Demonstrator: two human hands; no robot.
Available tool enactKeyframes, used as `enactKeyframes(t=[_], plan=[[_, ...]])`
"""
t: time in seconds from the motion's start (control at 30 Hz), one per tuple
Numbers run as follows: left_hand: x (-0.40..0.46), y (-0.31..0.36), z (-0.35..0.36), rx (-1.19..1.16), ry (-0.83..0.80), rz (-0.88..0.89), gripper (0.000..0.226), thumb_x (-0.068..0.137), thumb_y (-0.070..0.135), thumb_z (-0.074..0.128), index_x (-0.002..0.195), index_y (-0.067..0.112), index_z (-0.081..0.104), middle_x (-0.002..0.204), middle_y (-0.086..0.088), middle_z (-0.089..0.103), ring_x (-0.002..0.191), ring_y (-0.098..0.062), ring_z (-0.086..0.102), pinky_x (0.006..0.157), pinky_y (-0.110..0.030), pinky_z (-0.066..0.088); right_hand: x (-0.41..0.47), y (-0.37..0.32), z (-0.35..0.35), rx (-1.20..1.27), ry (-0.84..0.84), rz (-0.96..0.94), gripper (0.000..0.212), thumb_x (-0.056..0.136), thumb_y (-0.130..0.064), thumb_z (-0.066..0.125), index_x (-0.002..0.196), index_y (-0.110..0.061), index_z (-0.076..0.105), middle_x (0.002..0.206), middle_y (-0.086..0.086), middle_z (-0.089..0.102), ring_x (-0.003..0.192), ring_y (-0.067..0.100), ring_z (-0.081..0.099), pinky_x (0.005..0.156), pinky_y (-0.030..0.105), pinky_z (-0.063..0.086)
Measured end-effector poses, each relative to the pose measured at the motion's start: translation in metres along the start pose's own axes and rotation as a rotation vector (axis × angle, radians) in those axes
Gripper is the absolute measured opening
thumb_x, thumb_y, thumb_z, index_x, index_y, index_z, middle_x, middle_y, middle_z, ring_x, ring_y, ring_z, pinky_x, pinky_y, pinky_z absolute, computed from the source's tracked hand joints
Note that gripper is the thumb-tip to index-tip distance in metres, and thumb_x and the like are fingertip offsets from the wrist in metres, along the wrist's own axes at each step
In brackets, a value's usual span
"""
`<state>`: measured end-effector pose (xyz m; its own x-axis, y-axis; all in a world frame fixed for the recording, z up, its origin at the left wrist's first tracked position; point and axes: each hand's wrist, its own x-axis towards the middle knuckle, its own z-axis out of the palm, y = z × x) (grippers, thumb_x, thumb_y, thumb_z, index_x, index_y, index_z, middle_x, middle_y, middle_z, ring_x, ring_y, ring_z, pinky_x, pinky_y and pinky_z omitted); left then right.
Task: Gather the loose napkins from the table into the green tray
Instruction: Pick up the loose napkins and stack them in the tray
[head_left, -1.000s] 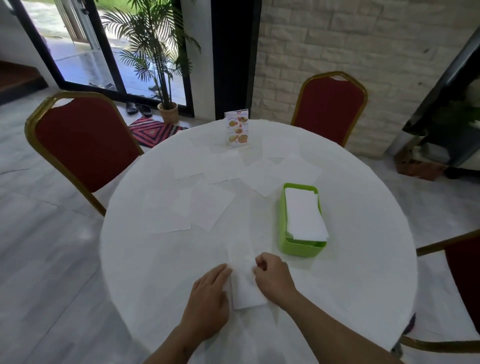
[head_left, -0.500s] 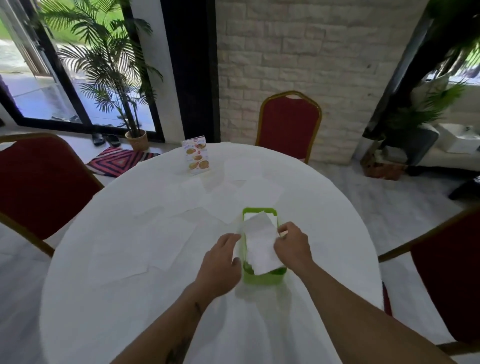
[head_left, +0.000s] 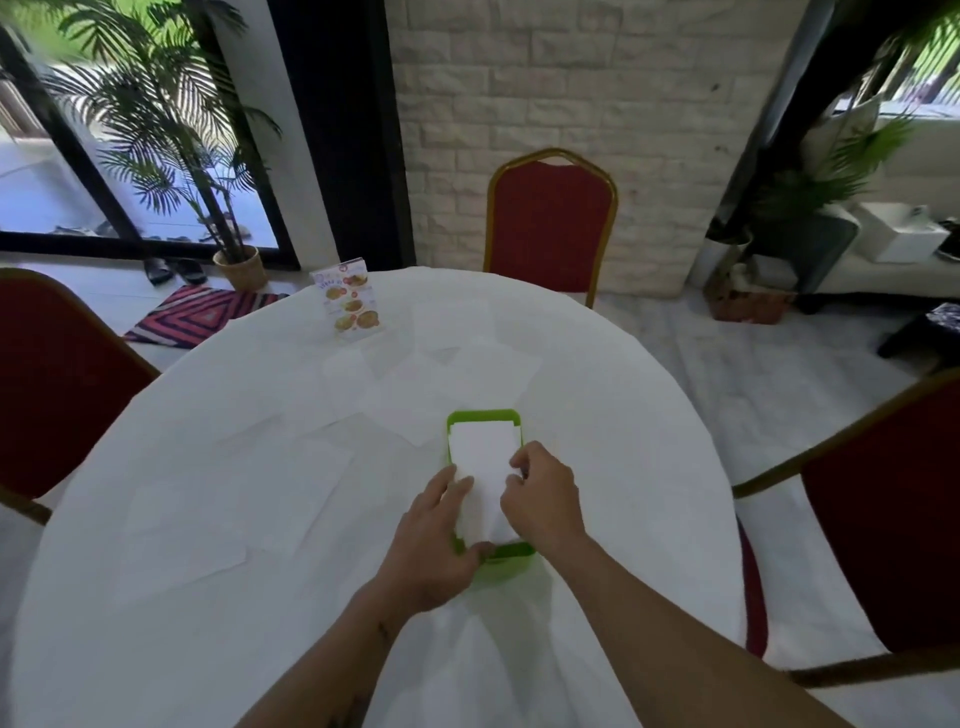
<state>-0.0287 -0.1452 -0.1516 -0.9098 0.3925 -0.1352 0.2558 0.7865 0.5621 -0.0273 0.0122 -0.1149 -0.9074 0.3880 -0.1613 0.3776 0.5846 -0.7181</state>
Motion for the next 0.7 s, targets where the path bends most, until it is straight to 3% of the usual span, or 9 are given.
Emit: enactKeyframes(t=[0.1,0.2,0.27,0.37,0.47,0.57,0.7], plan=[[0.003,-0.002,0.003,0.028,0.020,0.021,0.081,0.079,0.056,0.059,0.148,0.030,0.023,0.160,0.006,0.010,0.144,-0.020,0.019,0.117,-0.040,0.026,-0.011,0.010,-0.002,-0.358,0.022,-0.251,0.031,0.088,-0.023,0.050,0.117,-0.020,0.058,0.127,0.000,0.050,0.112,0.020,0.048,0.087,0.032,0.045],[0.007,-0.002,0.004,0.029,0.058,0.027,0.069,0.083,0.043,0.060,0.145,0.032,0.031,0.159,0.007,0.014,0.142,-0.020,0.024,0.115,-0.036,0.026,-0.021,0.021,0.001,-0.528,-0.117,-0.423,0.049,0.086,-0.032,0.044,0.132,-0.018,0.055,0.148,0.006,0.043,0.134,0.027,0.040,0.109,0.045,0.032],[0.008,-0.003,0.004,0.067,0.051,0.053,0.064,0.084,0.039,0.058,0.143,0.031,0.035,0.159,0.006,0.018,0.142,-0.021,0.025,0.115,-0.037,0.025,-0.026,0.027,0.006,-0.623,-0.196,-0.482,0.054,0.085,-0.034,0.039,0.134,-0.016,0.055,0.147,0.008,0.049,0.135,0.028,0.045,0.111,0.055,0.030],[0.007,-0.005,0.002,0.122,0.014,0.073,0.063,0.085,0.040,0.054,0.144,0.030,0.035,0.159,0.005,0.020,0.143,-0.021,0.023,0.116,-0.039,0.024,-0.025,0.035,0.010,-0.690,-0.241,-0.453,0.064,0.082,-0.038,0.028,0.134,-0.014,0.057,0.142,0.008,0.056,0.130,0.027,0.053,0.104,0.063,0.035],[0.008,-0.004,0.000,0.148,-0.008,0.072,0.063,0.085,0.040,0.054,0.144,0.031,0.033,0.158,0.007,0.020,0.143,-0.019,0.022,0.115,-0.039,0.022,-0.027,0.035,0.013,-0.667,-0.275,-0.476,0.075,0.083,-0.040,0.016,0.149,-0.012,0.036,0.157,0.010,0.033,0.146,0.028,0.029,0.114,0.062,0.015],[0.009,-0.001,-0.002,0.164,-0.029,0.068,0.063,0.083,0.037,0.056,0.143,0.032,0.035,0.158,0.008,0.021,0.143,-0.019,0.022,0.115,-0.037,0.022,-0.031,0.031,0.017,-0.642,-0.328,-0.406,0.069,0.090,-0.034,0.028,0.154,-0.012,0.019,0.164,0.010,0.013,0.151,0.026,0.009,0.118,0.057,0.006],[0.009,0.002,-0.009,0.124,-0.036,0.061,0.062,0.082,0.031,0.056,0.141,0.030,0.039,0.157,0.007,0.025,0.142,-0.018,0.024,0.116,-0.037,0.023,-0.031,0.025,0.018,-0.584,-0.367,-0.375,0.068,0.094,-0.028,0.040,0.154,-0.013,0.014,0.164,0.008,0.007,0.151,0.026,0.003,0.119,0.056,0.005]])
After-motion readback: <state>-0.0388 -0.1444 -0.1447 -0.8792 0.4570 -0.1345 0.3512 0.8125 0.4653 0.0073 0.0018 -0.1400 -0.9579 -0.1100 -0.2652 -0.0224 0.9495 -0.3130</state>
